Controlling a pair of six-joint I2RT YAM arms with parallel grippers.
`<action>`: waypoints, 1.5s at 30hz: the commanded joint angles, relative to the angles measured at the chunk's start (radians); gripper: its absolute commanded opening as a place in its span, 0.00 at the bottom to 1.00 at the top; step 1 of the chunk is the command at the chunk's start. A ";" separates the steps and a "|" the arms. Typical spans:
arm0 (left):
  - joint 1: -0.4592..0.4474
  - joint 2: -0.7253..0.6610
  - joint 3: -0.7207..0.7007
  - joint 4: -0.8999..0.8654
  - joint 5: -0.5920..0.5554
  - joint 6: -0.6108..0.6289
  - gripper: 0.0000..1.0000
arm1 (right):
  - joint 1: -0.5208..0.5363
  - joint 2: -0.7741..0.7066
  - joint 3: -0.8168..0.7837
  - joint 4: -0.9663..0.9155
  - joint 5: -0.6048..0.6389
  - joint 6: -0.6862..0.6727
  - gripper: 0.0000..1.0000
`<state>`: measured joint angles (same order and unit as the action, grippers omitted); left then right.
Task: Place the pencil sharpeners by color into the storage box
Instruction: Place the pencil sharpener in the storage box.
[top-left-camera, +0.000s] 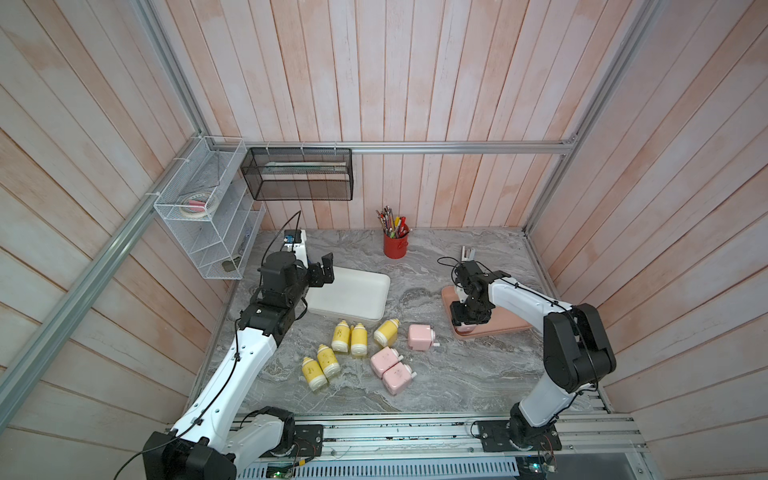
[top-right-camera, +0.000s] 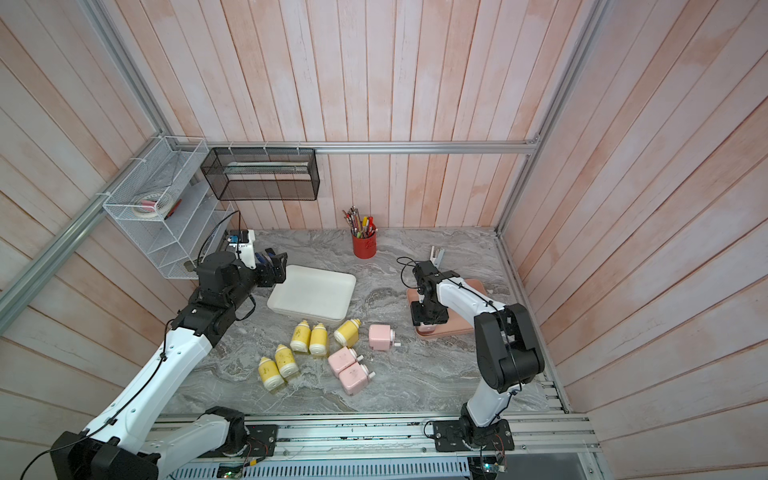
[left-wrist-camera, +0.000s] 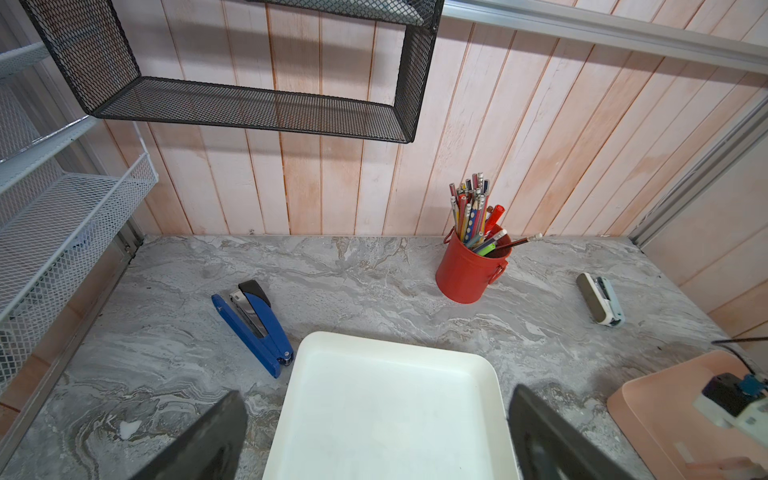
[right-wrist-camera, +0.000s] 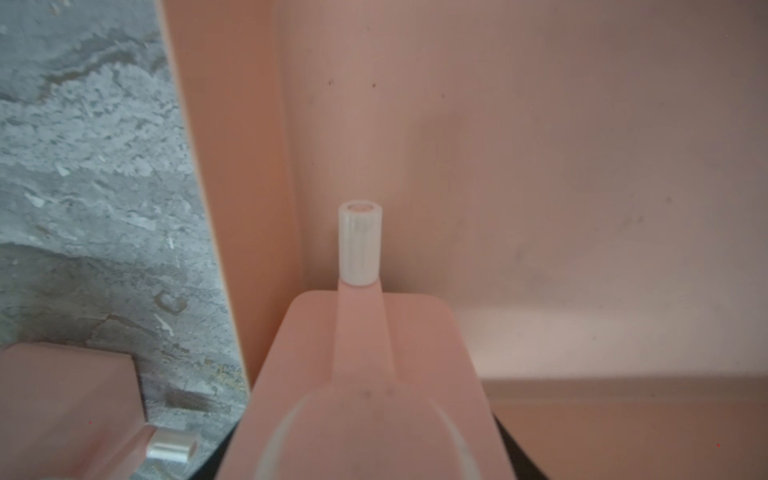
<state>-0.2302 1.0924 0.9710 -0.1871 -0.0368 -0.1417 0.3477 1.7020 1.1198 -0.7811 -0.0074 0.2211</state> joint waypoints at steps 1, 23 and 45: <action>-0.003 0.006 -0.008 0.005 0.003 0.013 1.00 | -0.002 0.013 -0.009 0.000 -0.029 0.018 0.21; -0.007 0.004 -0.008 0.003 -0.002 0.016 1.00 | 0.024 0.094 0.065 -0.069 -0.020 0.077 0.21; -0.009 -0.001 -0.008 0.003 -0.004 0.020 1.00 | 0.051 0.103 0.068 -0.055 -0.036 0.150 0.32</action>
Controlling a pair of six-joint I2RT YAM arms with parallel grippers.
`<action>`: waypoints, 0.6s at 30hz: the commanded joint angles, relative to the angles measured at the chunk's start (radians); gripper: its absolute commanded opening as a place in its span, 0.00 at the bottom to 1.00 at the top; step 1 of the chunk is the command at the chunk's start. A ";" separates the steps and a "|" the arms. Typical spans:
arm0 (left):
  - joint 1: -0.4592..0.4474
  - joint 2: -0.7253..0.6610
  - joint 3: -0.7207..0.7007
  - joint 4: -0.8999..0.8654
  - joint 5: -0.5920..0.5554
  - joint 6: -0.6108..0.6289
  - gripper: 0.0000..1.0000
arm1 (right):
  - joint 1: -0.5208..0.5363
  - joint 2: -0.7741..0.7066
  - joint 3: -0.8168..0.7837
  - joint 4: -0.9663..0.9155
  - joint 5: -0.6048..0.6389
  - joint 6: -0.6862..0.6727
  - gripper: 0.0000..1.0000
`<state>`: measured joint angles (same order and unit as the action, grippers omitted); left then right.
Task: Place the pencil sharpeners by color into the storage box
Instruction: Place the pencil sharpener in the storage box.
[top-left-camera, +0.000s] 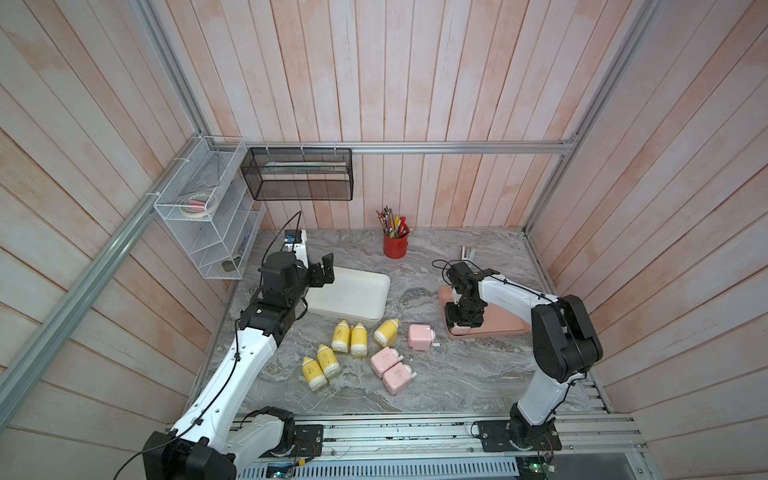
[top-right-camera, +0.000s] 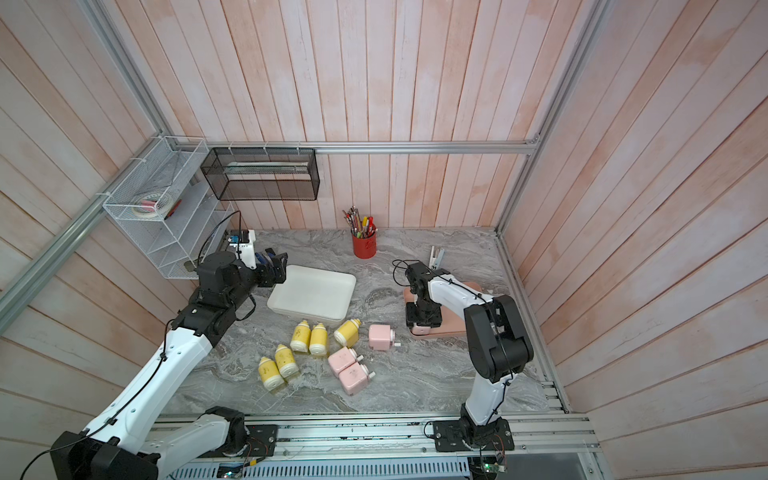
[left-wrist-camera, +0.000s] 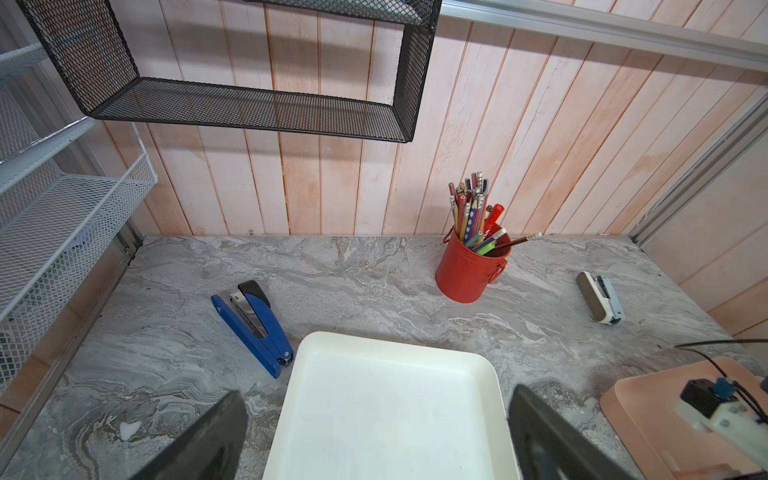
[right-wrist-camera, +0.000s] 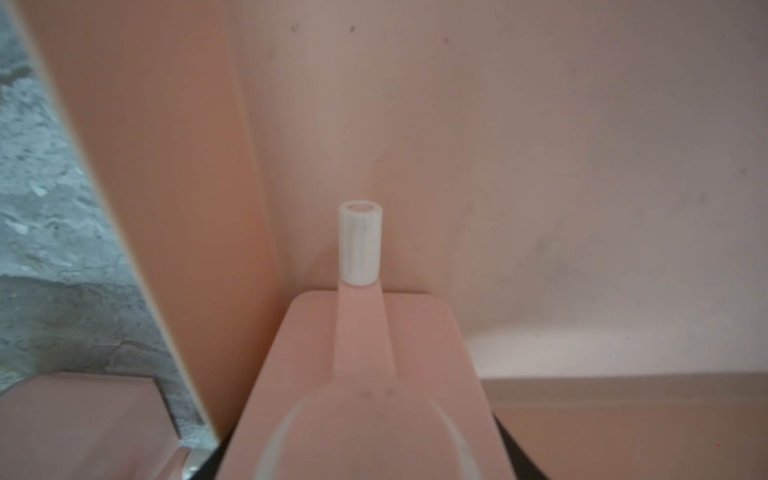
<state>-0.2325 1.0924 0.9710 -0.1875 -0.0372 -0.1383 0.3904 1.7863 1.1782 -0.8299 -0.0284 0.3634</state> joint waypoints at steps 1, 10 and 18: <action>-0.007 -0.001 -0.008 0.003 -0.003 0.015 1.00 | 0.008 0.018 0.008 -0.007 -0.012 0.006 0.33; -0.007 0.001 -0.008 0.003 -0.007 0.016 1.00 | 0.009 0.019 -0.002 -0.008 -0.004 -0.005 0.43; -0.007 0.001 -0.007 0.001 -0.009 0.017 1.00 | 0.008 0.018 0.000 -0.009 -0.001 -0.008 0.50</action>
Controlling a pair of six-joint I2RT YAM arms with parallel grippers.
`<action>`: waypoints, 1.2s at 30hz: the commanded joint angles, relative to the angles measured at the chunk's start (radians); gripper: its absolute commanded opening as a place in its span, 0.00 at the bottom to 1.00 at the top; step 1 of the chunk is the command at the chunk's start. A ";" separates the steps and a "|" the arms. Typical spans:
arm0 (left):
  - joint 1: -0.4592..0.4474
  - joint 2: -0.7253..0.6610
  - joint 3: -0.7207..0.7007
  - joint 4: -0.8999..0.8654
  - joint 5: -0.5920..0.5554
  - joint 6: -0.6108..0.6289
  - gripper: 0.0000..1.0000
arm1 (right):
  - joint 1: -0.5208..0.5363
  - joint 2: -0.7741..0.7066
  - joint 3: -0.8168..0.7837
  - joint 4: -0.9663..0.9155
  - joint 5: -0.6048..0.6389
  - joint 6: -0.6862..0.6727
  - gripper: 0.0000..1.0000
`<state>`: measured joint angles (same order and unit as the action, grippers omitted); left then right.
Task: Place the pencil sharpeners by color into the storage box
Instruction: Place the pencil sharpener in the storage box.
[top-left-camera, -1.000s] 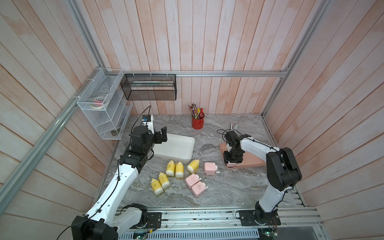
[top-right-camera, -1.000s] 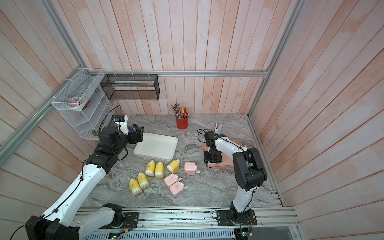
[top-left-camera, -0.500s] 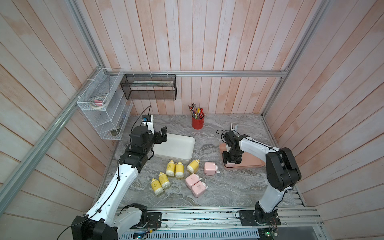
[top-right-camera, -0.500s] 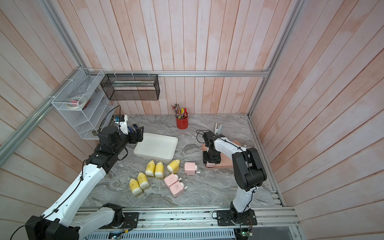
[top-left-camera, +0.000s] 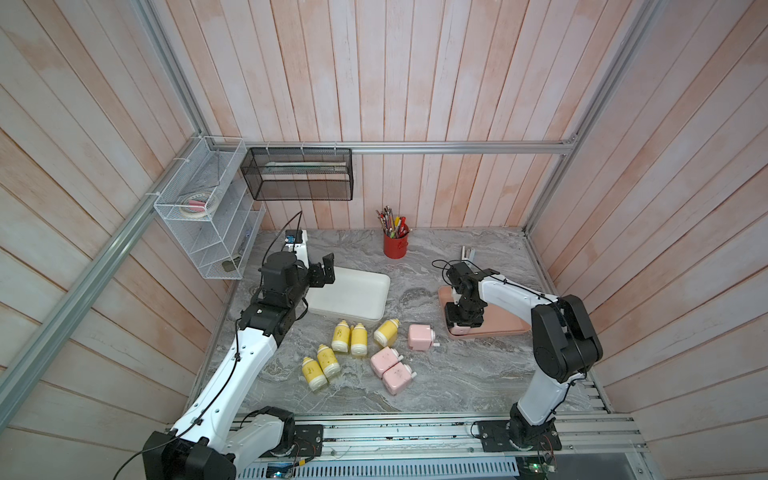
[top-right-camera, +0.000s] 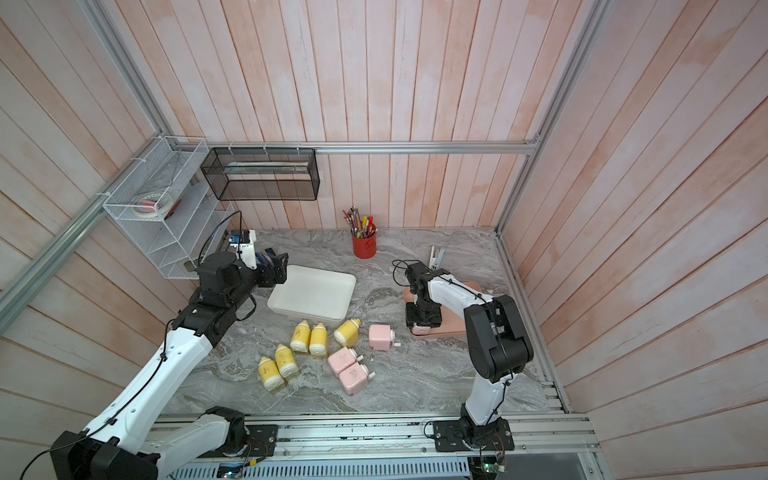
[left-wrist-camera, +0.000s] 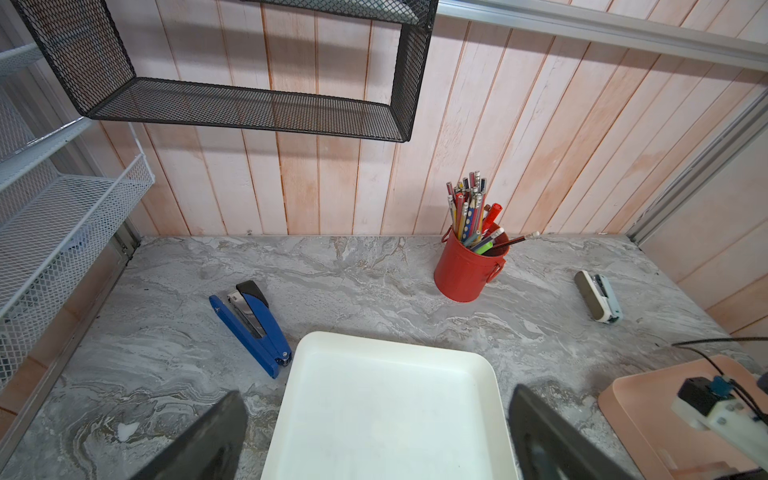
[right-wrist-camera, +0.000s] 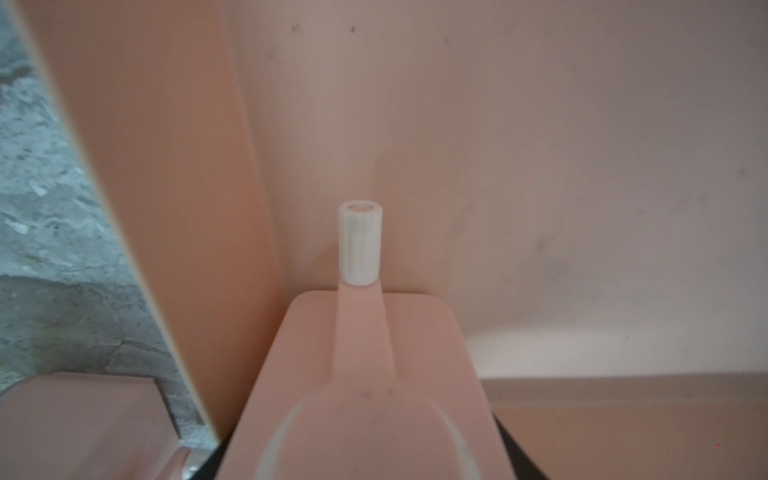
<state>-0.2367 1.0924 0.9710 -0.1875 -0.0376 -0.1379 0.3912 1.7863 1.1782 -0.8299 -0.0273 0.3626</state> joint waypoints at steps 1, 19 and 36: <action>-0.004 0.001 -0.006 0.002 -0.008 0.017 1.00 | 0.010 0.018 -0.001 -0.009 -0.003 -0.008 0.51; -0.004 -0.002 -0.007 0.001 -0.008 0.017 0.99 | 0.033 0.030 0.033 -0.041 0.029 -0.034 0.64; -0.004 0.000 -0.006 0.001 -0.008 0.017 1.00 | 0.035 0.001 0.046 -0.054 0.044 -0.032 0.68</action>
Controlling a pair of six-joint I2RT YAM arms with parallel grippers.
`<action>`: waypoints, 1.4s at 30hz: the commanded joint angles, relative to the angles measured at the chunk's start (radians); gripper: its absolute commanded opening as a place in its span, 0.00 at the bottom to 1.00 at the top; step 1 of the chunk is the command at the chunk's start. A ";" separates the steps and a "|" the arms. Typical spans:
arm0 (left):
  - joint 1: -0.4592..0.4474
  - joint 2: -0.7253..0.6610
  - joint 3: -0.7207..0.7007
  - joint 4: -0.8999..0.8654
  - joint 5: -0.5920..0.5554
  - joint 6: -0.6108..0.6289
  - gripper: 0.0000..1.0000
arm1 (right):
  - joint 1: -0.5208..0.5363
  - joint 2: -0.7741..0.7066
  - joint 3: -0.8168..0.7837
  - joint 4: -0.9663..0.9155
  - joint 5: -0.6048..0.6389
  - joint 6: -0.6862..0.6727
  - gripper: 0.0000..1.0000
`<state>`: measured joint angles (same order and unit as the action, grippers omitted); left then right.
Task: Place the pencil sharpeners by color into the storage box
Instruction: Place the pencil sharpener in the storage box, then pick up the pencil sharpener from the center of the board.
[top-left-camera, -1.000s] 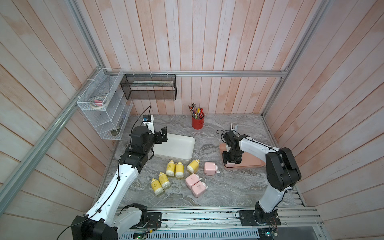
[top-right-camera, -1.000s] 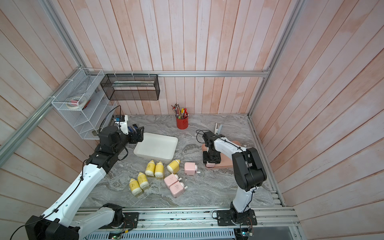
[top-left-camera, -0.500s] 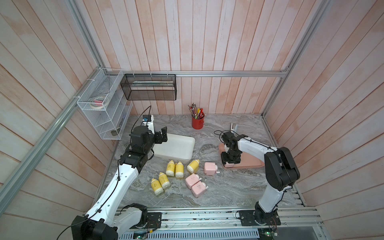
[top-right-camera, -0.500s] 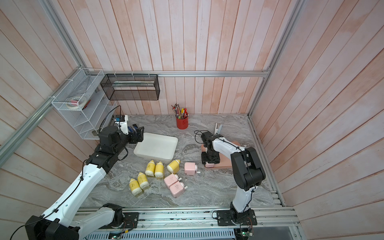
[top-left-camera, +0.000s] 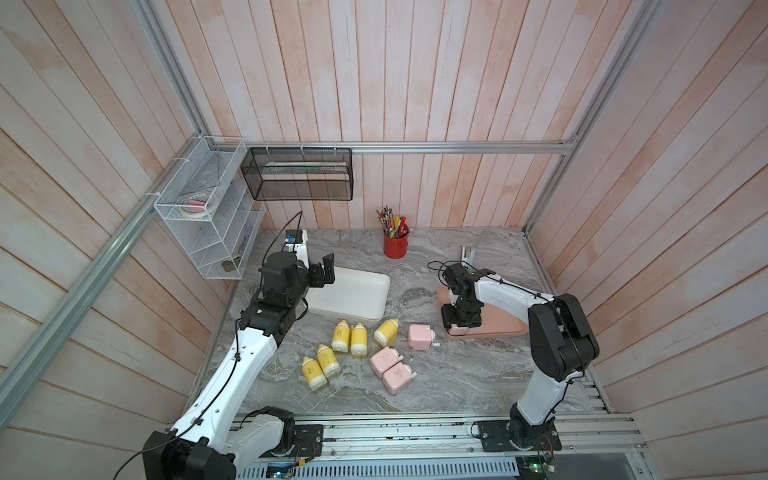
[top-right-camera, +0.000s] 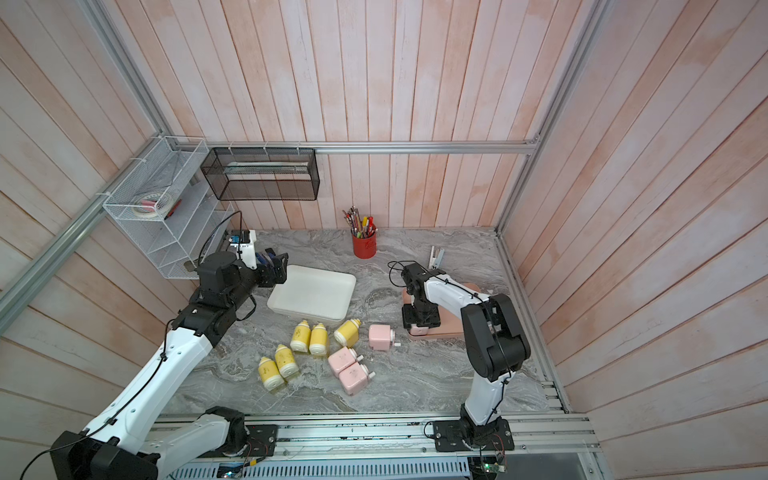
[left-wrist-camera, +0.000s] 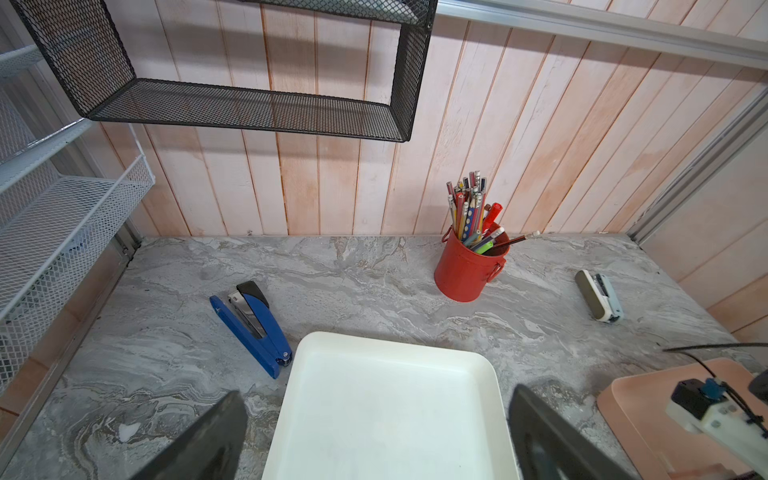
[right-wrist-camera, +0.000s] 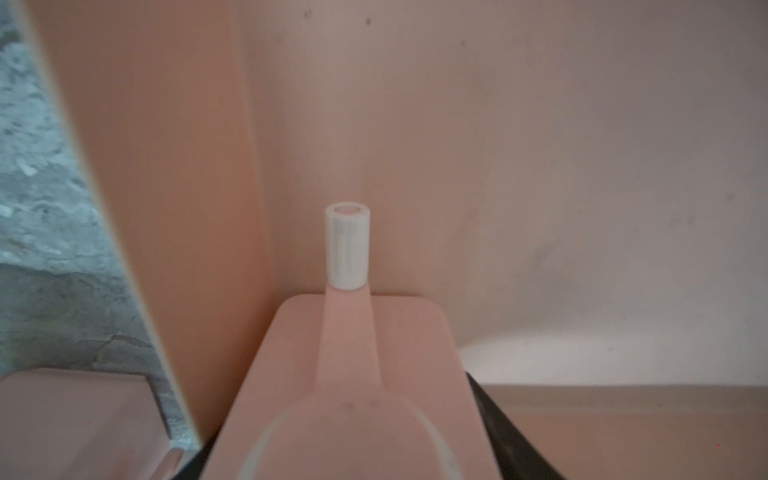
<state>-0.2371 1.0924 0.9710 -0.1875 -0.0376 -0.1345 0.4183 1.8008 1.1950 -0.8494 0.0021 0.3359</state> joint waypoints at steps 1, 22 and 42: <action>-0.004 -0.002 -0.005 0.002 -0.008 0.013 1.00 | 0.009 -0.018 0.030 -0.039 0.016 -0.006 0.68; -0.004 -0.006 -0.005 0.001 -0.007 0.014 1.00 | 0.031 -0.101 0.049 -0.108 0.041 0.014 0.68; -0.006 -0.037 0.001 -0.001 0.019 -0.002 1.00 | 0.200 -0.213 0.179 -0.313 0.130 0.174 0.68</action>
<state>-0.2371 1.0786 0.9710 -0.1875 -0.0326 -0.1349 0.5922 1.6268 1.3296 -1.0756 0.0845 0.4469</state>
